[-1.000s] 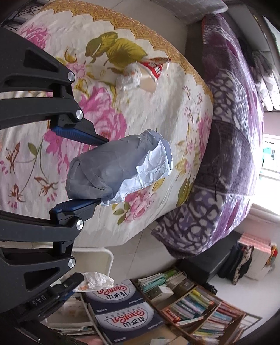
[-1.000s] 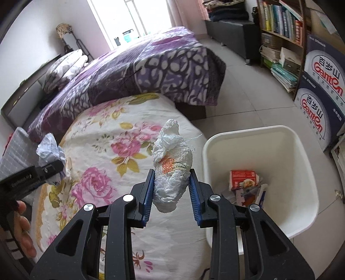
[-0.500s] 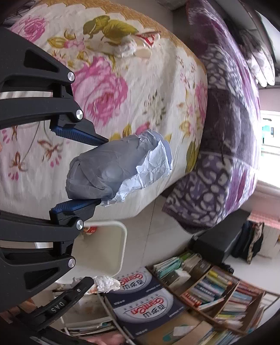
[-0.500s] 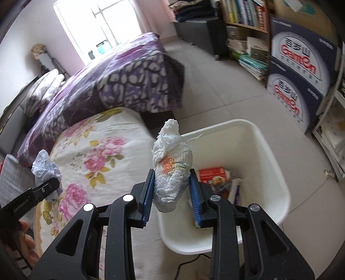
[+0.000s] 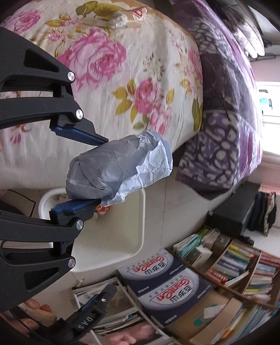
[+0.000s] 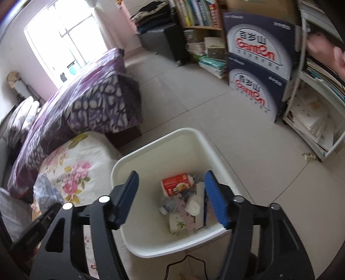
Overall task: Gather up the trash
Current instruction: 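Carry the grey paper and plastic bag over the bin and open both tools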
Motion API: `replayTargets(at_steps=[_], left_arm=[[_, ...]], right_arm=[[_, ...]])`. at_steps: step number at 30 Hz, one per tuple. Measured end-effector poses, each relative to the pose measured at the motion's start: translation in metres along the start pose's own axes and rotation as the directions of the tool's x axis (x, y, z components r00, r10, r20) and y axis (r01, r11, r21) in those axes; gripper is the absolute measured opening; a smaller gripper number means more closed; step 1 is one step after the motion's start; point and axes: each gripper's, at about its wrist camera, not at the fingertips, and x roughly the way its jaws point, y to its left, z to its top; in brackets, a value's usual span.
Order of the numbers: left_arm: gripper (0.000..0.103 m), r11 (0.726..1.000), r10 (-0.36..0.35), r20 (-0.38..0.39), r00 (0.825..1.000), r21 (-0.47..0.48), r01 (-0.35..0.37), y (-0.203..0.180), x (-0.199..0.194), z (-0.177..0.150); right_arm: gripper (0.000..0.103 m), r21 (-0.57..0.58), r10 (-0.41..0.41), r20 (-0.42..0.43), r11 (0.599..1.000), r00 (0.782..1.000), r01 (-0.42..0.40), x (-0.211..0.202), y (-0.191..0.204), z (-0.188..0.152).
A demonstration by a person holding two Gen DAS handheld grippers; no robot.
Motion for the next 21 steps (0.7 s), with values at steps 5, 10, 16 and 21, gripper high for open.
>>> replayTargets(at_steps=[5, 10, 16, 21], left_arm=[[0.047, 0.998, -0.046, -0.02, 0.999, 0.035, 0.047, -0.026, 0.006, -0.004], [0.047, 0.993, -0.088, -0.04, 0.995, 0.079, 0.091, -0.052, 0.013, -0.01], [0.048, 0.98, -0.183, -0.092, 0.979, 0.061, 0.189, -0.07, 0.022, -0.013], [0.059, 0.948, -0.313, -0.143, 0.939, 0.012, 0.318, -0.081, 0.031, -0.012]], right_arm=[[0.075, 0.085, -0.013, 0.015, 0.996, 1.0, 0.011, -0.007, -0.028, 0.008], [0.079, 0.146, -0.018, 0.015, 0.989, 1.0, 0.016, -0.012, -0.049, 0.012], [0.083, 0.201, -0.027, 0.029, 0.979, 0.999, 0.021, -0.019, -0.072, 0.014], [0.084, 0.231, -0.032, 0.044, 0.973, 0.999, 0.021, -0.024, -0.084, 0.016]])
